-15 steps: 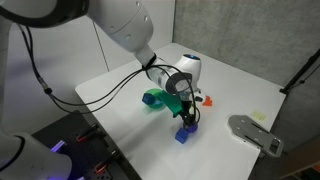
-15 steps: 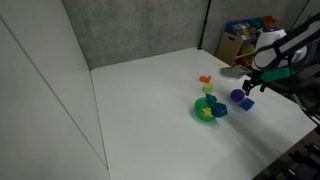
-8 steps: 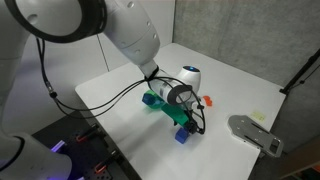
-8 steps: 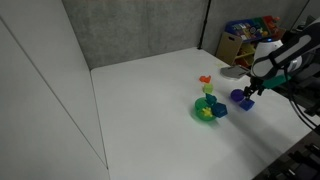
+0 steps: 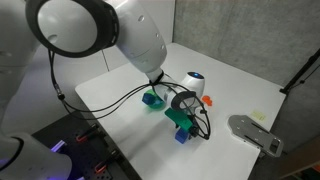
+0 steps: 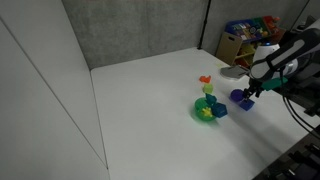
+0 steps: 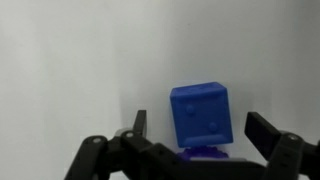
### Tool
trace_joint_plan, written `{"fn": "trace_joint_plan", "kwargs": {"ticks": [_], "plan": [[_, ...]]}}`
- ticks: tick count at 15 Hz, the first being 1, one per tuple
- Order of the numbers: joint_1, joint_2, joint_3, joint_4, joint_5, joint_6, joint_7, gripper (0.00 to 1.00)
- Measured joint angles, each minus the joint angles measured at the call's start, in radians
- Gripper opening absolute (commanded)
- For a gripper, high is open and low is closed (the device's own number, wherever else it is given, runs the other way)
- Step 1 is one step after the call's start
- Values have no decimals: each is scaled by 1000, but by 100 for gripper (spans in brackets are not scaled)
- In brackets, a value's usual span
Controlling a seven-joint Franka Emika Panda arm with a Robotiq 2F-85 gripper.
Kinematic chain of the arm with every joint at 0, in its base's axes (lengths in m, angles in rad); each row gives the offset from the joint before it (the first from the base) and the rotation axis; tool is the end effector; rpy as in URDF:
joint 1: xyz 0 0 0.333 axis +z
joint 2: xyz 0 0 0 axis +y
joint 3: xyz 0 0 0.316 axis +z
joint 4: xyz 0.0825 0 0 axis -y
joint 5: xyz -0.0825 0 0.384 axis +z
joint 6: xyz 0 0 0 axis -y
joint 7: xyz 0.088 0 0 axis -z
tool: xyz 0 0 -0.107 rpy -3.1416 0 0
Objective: Pick up the blue block and put it in the green bowl
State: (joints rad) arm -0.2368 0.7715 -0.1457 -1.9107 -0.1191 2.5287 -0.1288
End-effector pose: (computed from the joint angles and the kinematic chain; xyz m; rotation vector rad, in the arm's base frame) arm 0.5529 -0.2226 0.0795 3.0013 -0.1767 -0.2818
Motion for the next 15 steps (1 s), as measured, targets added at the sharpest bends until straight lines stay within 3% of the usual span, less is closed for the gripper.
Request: {"fn": "trace_joint_plan", "kwargs": {"ticks": [7, 8, 9, 14, 15], "plan": [[3, 54, 17, 40, 14, 7, 1, 100], [3, 63, 15, 46, 14, 13, 1, 75], [4, 72, 13, 51, 14, 22, 1, 74], [17, 95, 1, 60, 14, 54, 8, 33], [24, 92, -2, 59, 14, 54, 11, 31]]}}
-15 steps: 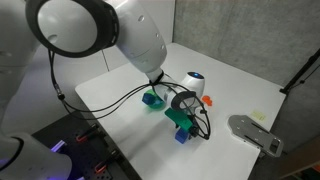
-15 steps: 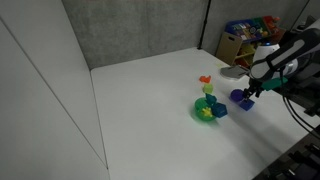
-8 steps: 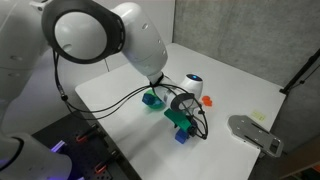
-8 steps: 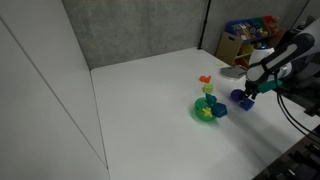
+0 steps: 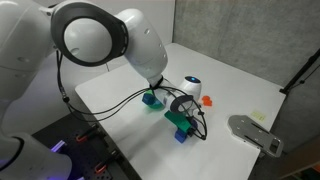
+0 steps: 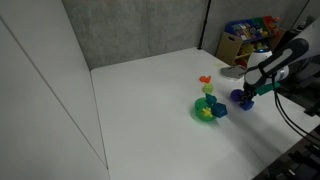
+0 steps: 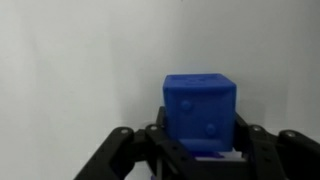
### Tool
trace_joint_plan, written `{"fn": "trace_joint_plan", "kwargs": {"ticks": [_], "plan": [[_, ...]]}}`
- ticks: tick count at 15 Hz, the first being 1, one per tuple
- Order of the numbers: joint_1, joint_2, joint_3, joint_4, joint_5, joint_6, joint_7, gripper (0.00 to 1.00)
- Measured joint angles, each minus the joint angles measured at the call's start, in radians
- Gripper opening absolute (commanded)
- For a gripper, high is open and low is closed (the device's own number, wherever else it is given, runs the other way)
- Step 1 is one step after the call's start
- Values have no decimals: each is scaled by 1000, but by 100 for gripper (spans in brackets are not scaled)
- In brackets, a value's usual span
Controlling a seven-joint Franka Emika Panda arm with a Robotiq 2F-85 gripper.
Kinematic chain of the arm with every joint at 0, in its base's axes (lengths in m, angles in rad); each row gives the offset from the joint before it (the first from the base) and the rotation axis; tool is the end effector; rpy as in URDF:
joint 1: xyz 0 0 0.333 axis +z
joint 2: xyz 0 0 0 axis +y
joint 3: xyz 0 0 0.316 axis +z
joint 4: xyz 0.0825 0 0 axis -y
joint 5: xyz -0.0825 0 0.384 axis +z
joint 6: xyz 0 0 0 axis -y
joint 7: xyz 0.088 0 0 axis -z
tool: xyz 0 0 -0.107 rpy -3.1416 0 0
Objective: Pick up the blue block and put it in the green bowl
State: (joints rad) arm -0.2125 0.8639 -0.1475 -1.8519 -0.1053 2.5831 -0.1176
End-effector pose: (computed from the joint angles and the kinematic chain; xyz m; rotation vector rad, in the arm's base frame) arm 0.5645 -0.2118 0.0470 2.9974 -0.1579 -0.2463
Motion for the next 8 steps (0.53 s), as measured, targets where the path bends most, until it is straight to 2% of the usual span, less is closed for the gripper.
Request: {"fn": "trace_joint_plan", "kwargs": {"ticks": [4, 8], "plan": [[49, -34, -14, -15, 0, -18, 43, 25], [123, -130, -33, -40, -2, -78, 111, 25]]}}
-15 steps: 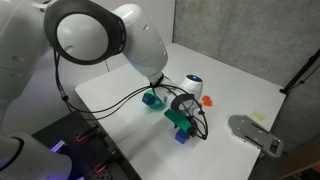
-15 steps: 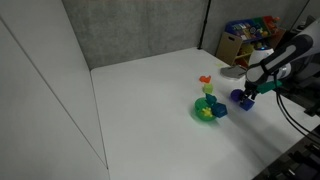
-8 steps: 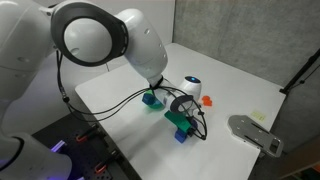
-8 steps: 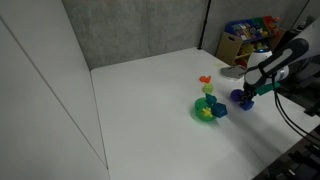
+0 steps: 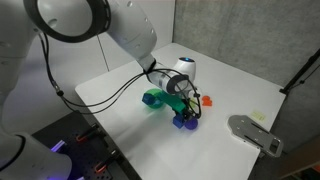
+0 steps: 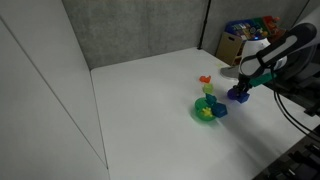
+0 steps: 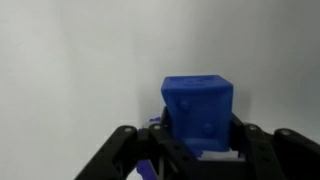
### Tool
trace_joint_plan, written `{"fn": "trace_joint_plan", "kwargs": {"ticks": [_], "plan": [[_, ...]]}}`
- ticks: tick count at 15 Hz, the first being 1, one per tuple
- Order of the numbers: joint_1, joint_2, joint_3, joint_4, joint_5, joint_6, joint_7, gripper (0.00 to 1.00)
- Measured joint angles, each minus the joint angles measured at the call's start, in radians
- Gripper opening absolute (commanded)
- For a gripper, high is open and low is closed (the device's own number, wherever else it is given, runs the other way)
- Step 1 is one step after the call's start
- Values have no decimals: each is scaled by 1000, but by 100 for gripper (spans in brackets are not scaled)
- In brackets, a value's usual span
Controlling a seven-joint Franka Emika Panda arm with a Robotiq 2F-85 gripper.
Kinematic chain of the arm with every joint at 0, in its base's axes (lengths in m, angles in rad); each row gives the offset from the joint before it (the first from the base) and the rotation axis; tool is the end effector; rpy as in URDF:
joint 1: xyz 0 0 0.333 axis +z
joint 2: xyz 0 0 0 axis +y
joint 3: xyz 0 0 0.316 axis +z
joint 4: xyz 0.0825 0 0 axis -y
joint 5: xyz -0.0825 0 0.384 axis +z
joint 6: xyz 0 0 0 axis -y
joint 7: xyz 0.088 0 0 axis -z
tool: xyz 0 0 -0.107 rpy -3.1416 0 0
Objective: Pick up the blue block and put it in the green bowl
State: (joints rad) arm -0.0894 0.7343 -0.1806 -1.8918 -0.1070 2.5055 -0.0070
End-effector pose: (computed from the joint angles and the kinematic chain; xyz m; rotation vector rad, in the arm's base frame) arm 0.5892 -0.1614 0.1085 2.9637 -0.1990 -0.2050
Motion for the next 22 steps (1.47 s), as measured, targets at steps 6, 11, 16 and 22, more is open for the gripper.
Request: {"fn": "trace_joint_plan", "kwargs": {"ticks": [6, 11, 16, 22], "plan": [[90, -148, 5, -34, -1, -70, 100, 25], [141, -210, 34, -54, -1, -69, 191, 25], [195, -216, 61, -60, -2, -14, 257, 25], [274, -217, 72, -84, -6, 87, 295, 25]]}}
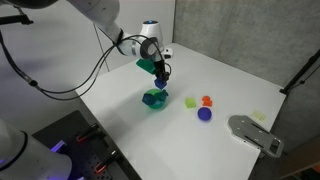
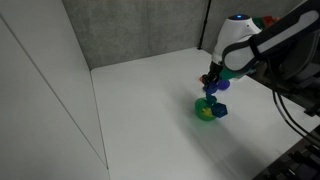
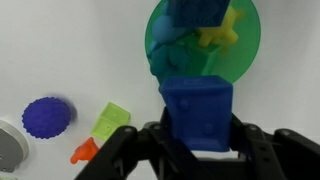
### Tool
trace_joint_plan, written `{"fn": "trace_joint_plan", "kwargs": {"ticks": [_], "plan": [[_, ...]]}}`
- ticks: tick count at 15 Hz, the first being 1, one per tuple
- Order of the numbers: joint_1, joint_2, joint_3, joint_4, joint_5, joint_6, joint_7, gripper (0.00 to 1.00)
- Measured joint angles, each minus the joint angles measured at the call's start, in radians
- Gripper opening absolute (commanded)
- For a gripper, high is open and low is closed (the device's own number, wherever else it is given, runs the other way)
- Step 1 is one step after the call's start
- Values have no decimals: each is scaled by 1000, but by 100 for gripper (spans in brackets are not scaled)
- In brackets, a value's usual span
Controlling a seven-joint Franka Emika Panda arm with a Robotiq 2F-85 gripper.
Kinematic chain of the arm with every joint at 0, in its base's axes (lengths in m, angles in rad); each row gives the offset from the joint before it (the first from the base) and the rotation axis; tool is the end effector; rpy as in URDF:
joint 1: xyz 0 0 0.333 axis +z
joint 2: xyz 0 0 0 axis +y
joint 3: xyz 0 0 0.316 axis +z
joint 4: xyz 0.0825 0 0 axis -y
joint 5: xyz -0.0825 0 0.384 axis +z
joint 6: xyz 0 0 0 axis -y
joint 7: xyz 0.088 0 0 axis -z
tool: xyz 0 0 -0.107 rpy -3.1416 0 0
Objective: Pick up the blue block and put it in the green bowl
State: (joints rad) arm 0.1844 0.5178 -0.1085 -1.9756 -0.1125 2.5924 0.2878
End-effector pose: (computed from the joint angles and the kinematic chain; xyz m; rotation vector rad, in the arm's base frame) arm 0.6219 0.0519 0.2142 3.0359 -0.1549 0.1814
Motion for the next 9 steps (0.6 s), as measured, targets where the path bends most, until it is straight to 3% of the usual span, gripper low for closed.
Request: {"fn": "trace_joint_plan", "kwargs": {"ticks": [9], "plan": [[22, 1, 35, -50, 0, 33, 2, 25]]}}
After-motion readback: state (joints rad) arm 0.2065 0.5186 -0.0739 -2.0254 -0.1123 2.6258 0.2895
